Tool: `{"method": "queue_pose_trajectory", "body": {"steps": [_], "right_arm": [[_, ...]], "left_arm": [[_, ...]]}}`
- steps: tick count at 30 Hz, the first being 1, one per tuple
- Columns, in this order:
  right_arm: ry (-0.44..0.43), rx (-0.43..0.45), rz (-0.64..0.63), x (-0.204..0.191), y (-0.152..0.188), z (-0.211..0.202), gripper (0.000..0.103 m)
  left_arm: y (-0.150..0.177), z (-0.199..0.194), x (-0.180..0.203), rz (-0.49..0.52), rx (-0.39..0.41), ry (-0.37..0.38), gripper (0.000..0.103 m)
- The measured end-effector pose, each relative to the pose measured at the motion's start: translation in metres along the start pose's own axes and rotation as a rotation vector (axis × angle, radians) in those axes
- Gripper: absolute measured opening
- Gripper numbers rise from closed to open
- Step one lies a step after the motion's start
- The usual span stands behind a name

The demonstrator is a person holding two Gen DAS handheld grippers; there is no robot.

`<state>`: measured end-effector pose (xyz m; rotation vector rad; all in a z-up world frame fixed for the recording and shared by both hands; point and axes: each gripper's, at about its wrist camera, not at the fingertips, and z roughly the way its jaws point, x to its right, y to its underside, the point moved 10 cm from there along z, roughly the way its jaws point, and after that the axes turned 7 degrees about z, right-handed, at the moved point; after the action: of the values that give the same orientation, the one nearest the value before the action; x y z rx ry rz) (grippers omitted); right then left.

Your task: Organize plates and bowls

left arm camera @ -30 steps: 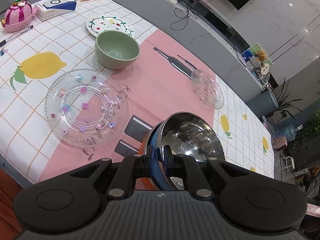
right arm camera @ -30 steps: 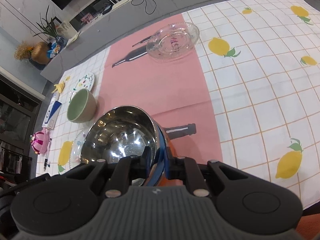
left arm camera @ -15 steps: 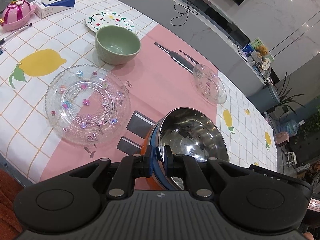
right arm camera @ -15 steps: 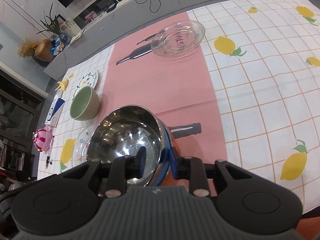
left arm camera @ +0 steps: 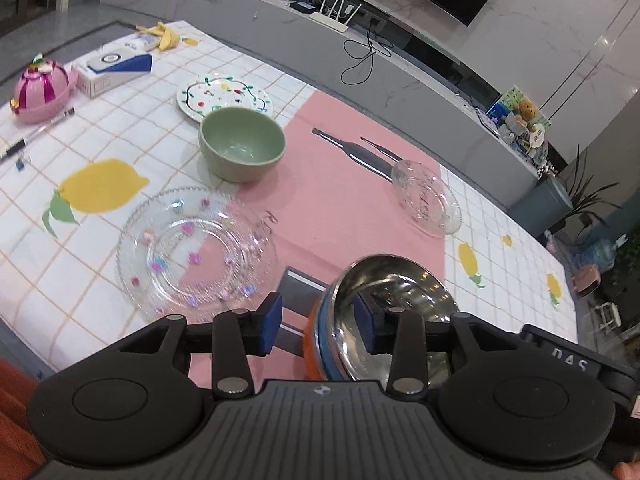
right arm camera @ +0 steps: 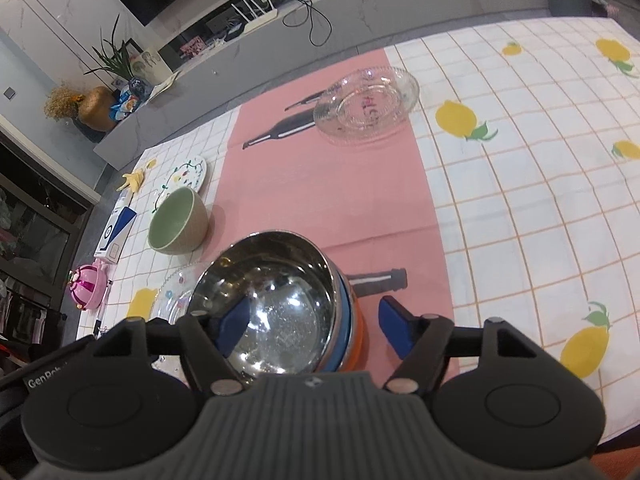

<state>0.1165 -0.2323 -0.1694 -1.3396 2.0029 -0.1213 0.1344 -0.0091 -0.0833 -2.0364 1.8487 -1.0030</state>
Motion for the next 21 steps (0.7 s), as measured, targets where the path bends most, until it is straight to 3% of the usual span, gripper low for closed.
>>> {"method": "queue_pose_trajectory", "body": {"steps": [7, 14, 21], "right_arm": [[0.0, 0.064, -0.021, -0.007, -0.013, 0.0, 0.078], [-0.01, 0.13, -0.074, -0.035, -0.035, 0.013, 0.082], [0.033, 0.1, -0.095, -0.054, -0.05, 0.043, 0.082]], "left_arm": [[-0.019, 0.0, -0.003, 0.046, 0.016, -0.001, 0.045], [-0.065, 0.003, 0.003, 0.149, 0.077, -0.043, 0.045], [-0.103, 0.026, -0.001, 0.231, 0.092, -0.088, 0.048]]}}
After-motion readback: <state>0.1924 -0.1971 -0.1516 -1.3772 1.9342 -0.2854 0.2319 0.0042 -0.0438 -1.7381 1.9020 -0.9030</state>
